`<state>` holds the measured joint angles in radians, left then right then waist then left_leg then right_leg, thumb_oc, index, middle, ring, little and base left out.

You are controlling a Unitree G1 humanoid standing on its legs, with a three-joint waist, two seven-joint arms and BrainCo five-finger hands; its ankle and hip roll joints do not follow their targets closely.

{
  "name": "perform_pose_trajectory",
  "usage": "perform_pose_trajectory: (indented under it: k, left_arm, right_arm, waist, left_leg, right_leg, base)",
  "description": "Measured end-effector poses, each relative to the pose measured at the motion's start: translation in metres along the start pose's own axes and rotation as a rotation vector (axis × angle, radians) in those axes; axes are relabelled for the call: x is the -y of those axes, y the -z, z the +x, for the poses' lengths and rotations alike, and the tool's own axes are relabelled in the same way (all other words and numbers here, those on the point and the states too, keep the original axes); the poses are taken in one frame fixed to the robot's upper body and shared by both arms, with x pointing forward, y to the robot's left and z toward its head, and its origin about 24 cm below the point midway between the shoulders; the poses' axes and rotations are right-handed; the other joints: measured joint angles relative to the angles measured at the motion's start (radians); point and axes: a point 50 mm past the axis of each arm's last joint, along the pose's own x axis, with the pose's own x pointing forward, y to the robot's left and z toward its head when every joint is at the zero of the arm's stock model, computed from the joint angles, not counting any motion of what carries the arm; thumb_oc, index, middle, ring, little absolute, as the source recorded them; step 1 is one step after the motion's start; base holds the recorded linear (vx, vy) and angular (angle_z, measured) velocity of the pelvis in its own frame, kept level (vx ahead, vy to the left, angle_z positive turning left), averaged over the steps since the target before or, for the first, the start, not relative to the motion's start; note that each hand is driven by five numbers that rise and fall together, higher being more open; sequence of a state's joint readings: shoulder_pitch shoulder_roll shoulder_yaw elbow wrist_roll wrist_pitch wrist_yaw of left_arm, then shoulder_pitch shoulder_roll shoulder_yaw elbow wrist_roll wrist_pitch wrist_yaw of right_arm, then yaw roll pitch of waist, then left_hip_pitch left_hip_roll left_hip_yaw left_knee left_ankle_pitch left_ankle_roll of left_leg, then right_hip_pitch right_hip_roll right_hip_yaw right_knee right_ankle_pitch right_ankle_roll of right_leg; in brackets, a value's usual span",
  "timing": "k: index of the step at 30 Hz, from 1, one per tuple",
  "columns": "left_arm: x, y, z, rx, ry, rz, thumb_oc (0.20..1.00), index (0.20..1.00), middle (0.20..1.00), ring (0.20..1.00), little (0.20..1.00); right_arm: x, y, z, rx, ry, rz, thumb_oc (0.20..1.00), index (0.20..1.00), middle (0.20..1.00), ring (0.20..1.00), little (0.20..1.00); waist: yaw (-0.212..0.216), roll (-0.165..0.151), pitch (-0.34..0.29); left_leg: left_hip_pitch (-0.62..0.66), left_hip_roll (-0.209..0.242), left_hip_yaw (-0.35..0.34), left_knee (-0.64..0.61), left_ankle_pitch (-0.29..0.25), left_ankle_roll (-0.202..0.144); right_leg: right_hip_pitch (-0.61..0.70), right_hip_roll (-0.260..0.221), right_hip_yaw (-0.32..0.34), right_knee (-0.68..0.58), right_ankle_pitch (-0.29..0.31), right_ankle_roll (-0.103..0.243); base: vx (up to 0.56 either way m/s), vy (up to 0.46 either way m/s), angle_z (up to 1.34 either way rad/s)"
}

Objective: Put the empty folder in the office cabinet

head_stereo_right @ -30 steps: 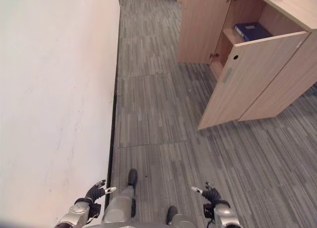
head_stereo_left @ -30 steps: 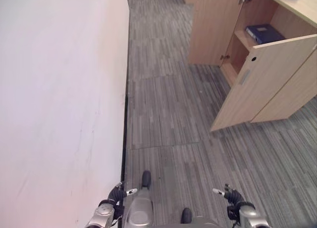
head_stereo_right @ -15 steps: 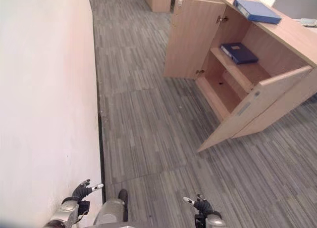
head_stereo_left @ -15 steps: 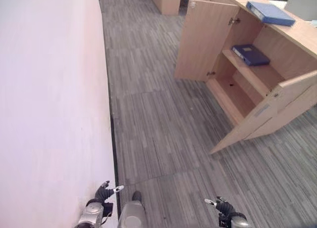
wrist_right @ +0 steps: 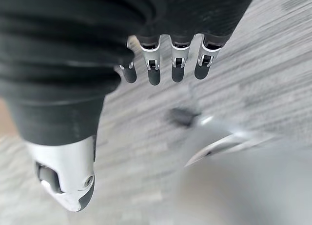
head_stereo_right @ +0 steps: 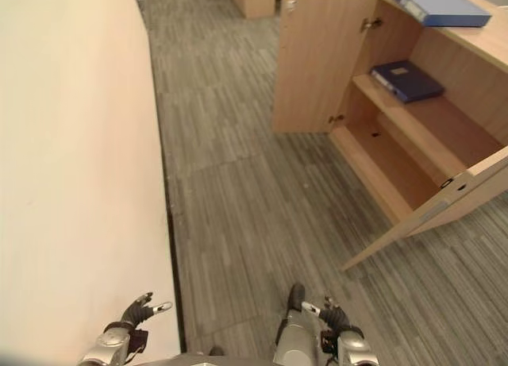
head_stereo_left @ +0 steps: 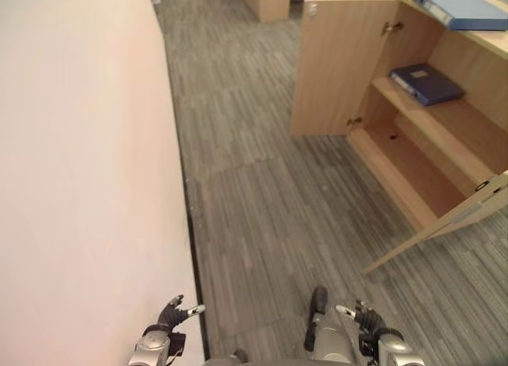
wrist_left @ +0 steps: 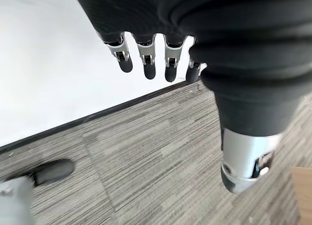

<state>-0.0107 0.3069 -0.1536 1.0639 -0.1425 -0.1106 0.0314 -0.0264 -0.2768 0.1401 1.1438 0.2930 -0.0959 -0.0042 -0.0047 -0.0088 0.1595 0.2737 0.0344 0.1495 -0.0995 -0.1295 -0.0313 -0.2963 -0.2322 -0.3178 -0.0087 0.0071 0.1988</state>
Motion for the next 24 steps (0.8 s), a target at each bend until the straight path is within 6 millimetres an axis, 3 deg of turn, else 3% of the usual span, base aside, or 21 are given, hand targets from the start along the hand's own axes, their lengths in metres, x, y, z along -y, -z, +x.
perform_pose_trajectory:
  k: [1,2,3,4,5,7,8,9,11,12,13,14,15,16,17,19,22,24]
  left_arm:
    - [0.000,0.003,-0.001,-0.004,0.002,0.002,1.000,1.000,1.000,1.000,1.000]
    - [0.013,0.005,-0.002,-0.008,0.032,-0.016,1.000,1.000,1.000,1.000,1.000]
    - [0.017,0.005,-0.002,-0.009,0.043,-0.017,1.000,1.000,1.000,1.000,1.000]
    - [0.017,0.004,-0.002,-0.006,0.046,-0.012,1.000,1.000,1.000,1.000,1.000]
    - [0.021,0.002,-0.001,0.001,0.055,-0.019,1.000,1.000,1.000,1.000,1.000]
    - [0.029,0.001,-0.001,0.006,0.077,-0.029,1.000,1.000,1.000,1.000,1.000]
    - [0.031,-0.002,-0.001,0.013,0.086,-0.031,1.000,1.000,1.000,1.000,1.000]
    - [0.031,-0.005,0.000,0.022,0.087,-0.031,1.000,1.000,1.000,1.000,1.000]
    - [0.031,-0.011,0.002,0.035,0.086,-0.031,1.000,1.000,1.000,1.000,1.000]
    - [0.031,-0.012,0.002,0.040,0.086,-0.033,1.000,1.000,1.000,1.000,1.000]
    - [0.032,-0.013,0.002,0.045,0.090,-0.035,1.000,1.000,1.000,1.000,1.000]
    - [0.032,-0.012,0.001,0.045,0.093,-0.041,1.000,1.000,1.000,1.000,1.000]
    - [0.032,-0.016,0.002,0.057,0.088,-0.049,1.000,1.000,1.000,1.000,1.000]
    - [0.031,-0.018,0.003,0.062,0.087,-0.050,1.000,1.000,1.000,1.000,1.000]
    - [0.030,-0.023,0.003,0.084,0.084,-0.048,1.000,1.000,1.000,1.000,1.000]
    - [0.030,-0.026,0.003,0.096,0.085,-0.046,1.000,1.000,1.000,1.000,1.000]
    - [0.031,-0.027,0.003,0.104,0.087,-0.049,1.000,1.000,1.000,1.000,1.000]
    - [0.029,-0.028,0.003,0.106,0.085,-0.048,1.000,1.000,1.000,1.000,1.000]
  right_arm:
    - [0.003,0.008,-0.002,-0.019,0.010,0.004,1.000,1.000,1.000,1.000,1.000]
    - [0.017,0.007,-0.003,-0.018,0.048,0.013,1.000,1.000,1.000,1.000,1.000]
    - [0.021,0.004,-0.003,-0.008,0.065,0.027,1.000,1.000,1.000,1.000,1.000]
    - [0.024,0.009,-0.005,-0.018,0.076,0.037,1.000,1.000,1.000,1.000,1.000]
    - [0.030,0.010,-0.006,-0.019,0.088,0.030,1.000,1.000,1.000,1.000,1.000]
    - [0.043,0.008,-0.008,-0.016,0.121,0.020,1.000,1.000,1.000,1.000,1.000]
    - [0.049,0.006,-0.008,-0.007,0.136,0.017,1.000,1.000,1.000,1.000,1.000]
    - [0.052,0.007,-0.009,-0.011,0.142,0.016,1.000,1.000,1.000,1.000,1.000]
    - [0.053,0.011,-0.010,-0.023,0.147,0.021,1.000,1.000,1.000,1.000,1.000]
    - [0.052,0.014,-0.011,-0.031,0.145,0.023,1.000,1.000,1.000,1.000,1.000]
    - [0.053,0.015,-0.011,-0.035,0.148,0.021,1.000,1.000,1.000,1.000,1.000]
    - [0.053,0.013,-0.010,-0.037,0.149,0.020,1.000,1.000,1.000,1.000,1.000]
    - [0.053,0.013,-0.010,-0.033,0.151,0.019,1.000,1.000,1.000,1.000,1.000]
    - [0.053,0.013,-0.010,-0.035,0.150,0.019,1.000,1.000,1.000,1.000,1.000]
    - [0.050,0.015,-0.010,-0.045,0.147,0.034,1.000,1.000,1.000,1.000,1.000]
    - [0.050,0.018,-0.010,-0.053,0.154,0.065,1.000,1.000,1.000,1.000,1.000]
    - [0.055,0.021,-0.012,-0.068,0.168,0.062,1.000,1.000,1.000,1.000,1.000]
    - [0.056,0.030,-0.015,-0.099,0.172,0.060,1.000,1.000,1.000,1.000,1.000]
  waist:
    - [-0.003,-0.005,-0.009]
    - [-0.017,0.058,-0.019]
    - [-0.021,0.081,-0.024]
    - [-0.025,0.069,-0.023]
    - [-0.029,0.070,-0.024]
    - [-0.050,0.086,-0.035]
    - [-0.059,0.091,-0.038]
    - [-0.069,0.095,-0.041]
    - [-0.072,0.081,-0.030]
    - [-0.073,0.067,-0.022]
    - [-0.071,0.051,-0.011]
    - [-0.068,0.050,-0.010]
    - [-0.089,0.045,-0.008]
    - [-0.093,0.045,-0.006]
    - [-0.080,0.024,0.002]
    - [-0.064,0.012,0.002]
    - [-0.063,0.031,0.007]
    - [-0.071,0.038,0.009]
  left_leg:
    - [0.034,0.010,-0.004,0.001,-0.025,-0.022]
    - [0.062,0.083,0.012,0.003,-0.054,-0.036]
    - [0.073,0.113,0.021,0.023,-0.043,-0.054]
    - [0.070,0.122,0.030,0.068,-0.019,-0.092]
    - [0.081,0.133,0.029,0.093,0.008,-0.125]
    - [0.073,0.170,0.006,0.180,0.054,-0.148]
    - [0.057,0.178,-0.008,0.240,0.105,-0.160]
    - [0.028,0.191,-0.024,0.304,0.137,-0.194]
    - [-0.052,0.204,-0.027,0.470,0.247,-0.252]
    - [-0.096,0.200,-0.037,0.571,0.350,-0.260]
    - [-0.137,0.200,-0.051,0.660,0.396,-0.260]
    - [-0.168,0.195,-0.044,0.714,0.350,-0.261]
    - [-0.216,0.191,-0.044,0.721,0.336,-0.264]
    - [-0.229,0.194,-0.043,0.727,0.336,-0.263]
    - [-0.250,0.199,0.032,0.698,0.297,-0.205]
    - [-0.246,0.200,0.065,0.546,0.267,-0.177]
    - [-0.251,0.230,0.049,0.299,0.271,-0.184]
    - [-0.269,0.245,-0.005,0.127,0.282,-0.202]
  right_leg:
    - [0.003,0.004,-0.012,0.032,0.043,-0.033]
    - [-0.011,0.054,-0.050,0.095,0.064,-0.041]
    - [-0.008,0.082,-0.056,0.118,0.079,-0.061]
    - [0.005,0.092,-0.040,0.122,0.118,-0.119]
    - [0.030,0.102,-0.043,0.122,0.133,-0.145]
    - [0.074,0.126,-0.054,0.134,0.108,-0.181]
    - [0.096,0.140,-0.051,0.136,0.083,-0.210]
    - [0.119,0.151,-0.055,0.118,0.073,-0.214]
    - [0.170,0.159,-0.056,0.075,0.071,-0.236]
    - [0.201,0.159,-0.050,0.055,0.060,-0.253]
    - [0.227,0.162,-0.035,0.035,0.066,-0.267]
    - [0.248,0.169,-0.015,0.025,0.068,-0.291]
    - [0.284,0.179,0.004,0.015,0.026,-0.312]
    - [0.292,0.180,0.006,0.011,0.021,-0.316]
    - [0.344,0.186,0.061,-0.021,0.012,-0.316]
    - [0.372,0.191,0.117,-0.055,0.016,-0.309]
    - [0.404,0.220,0.167,-0.076,0.037,-0.303]
    - [0.444,0.233,0.241,-0.078,-0.002,-0.272]
  base:
    - [0.56,-0.163,-0.08]
    - [0.58,-0.176,-0.10]
    - [0.56,-0.179,-0.17]
    - [0.42,-0.166,-0.04]
    - [0.24,-0.114,-0.03]
    - [0.24,-0.176,-0.02]
    - [0.30,-0.309,-0.04]
    - [0.29,-0.306,-0.03]
    - [0.23,-0.176,-0.03]
    - [0.19,-0.117,-0.22]
    - [0.17,-0.100,-0.49]
    - [0.37,-0.127,-0.47]
    - [0.38,-0.063,-0.36]
    - [0.46,0.029,-0.53]
    - [0.29,0.059,-0.79]
    - [0.25,0.092,-1.00]
    - [0.30,0.146,-0.86]
    - [0.43,0.165,-0.94]
